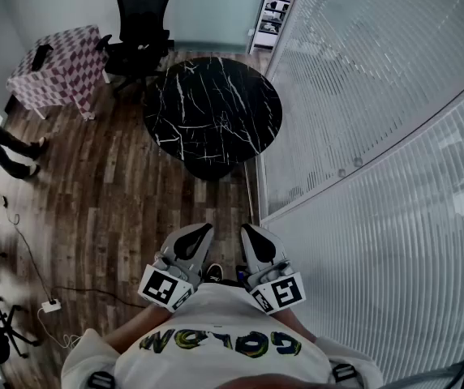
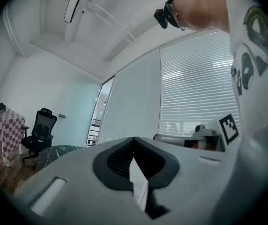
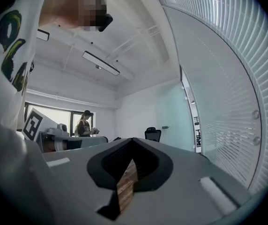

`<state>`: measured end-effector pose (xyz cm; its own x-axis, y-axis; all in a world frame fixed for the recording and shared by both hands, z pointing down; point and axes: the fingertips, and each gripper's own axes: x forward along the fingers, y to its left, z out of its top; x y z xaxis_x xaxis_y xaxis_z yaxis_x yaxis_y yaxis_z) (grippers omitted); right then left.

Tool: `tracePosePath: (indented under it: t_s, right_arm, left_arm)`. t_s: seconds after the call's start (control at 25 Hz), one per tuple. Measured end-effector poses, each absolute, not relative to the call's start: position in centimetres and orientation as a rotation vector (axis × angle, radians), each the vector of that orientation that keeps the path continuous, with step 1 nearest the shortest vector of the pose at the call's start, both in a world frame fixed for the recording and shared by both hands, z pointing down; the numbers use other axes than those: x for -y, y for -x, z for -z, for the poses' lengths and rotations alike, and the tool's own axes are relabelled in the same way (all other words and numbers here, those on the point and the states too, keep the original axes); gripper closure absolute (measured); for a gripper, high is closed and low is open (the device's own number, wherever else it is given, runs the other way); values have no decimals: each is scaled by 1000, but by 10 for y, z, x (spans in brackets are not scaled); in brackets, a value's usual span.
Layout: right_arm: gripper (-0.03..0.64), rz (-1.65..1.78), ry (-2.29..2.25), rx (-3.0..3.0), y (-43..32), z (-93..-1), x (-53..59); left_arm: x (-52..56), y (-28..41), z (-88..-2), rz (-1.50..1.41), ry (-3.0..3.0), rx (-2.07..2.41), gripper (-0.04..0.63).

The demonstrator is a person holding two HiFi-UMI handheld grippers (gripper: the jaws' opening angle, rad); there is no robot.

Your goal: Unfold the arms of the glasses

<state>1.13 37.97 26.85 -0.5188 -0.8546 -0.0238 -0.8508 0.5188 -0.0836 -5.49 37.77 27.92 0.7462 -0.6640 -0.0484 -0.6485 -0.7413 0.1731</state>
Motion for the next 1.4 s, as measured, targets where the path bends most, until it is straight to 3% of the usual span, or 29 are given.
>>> tracePosePath:
  t_s: [0.84,1.4]
  right_arm:
    - [615,151,1539,-2626,-76,-274,-391]
    - [615,160,1504,-2655,-69,-290,-358]
  left_arm:
    - [-391,-6,-284,132,-2799,1022,594]
    - [-355,-2,-302,121,-2767,1053,594]
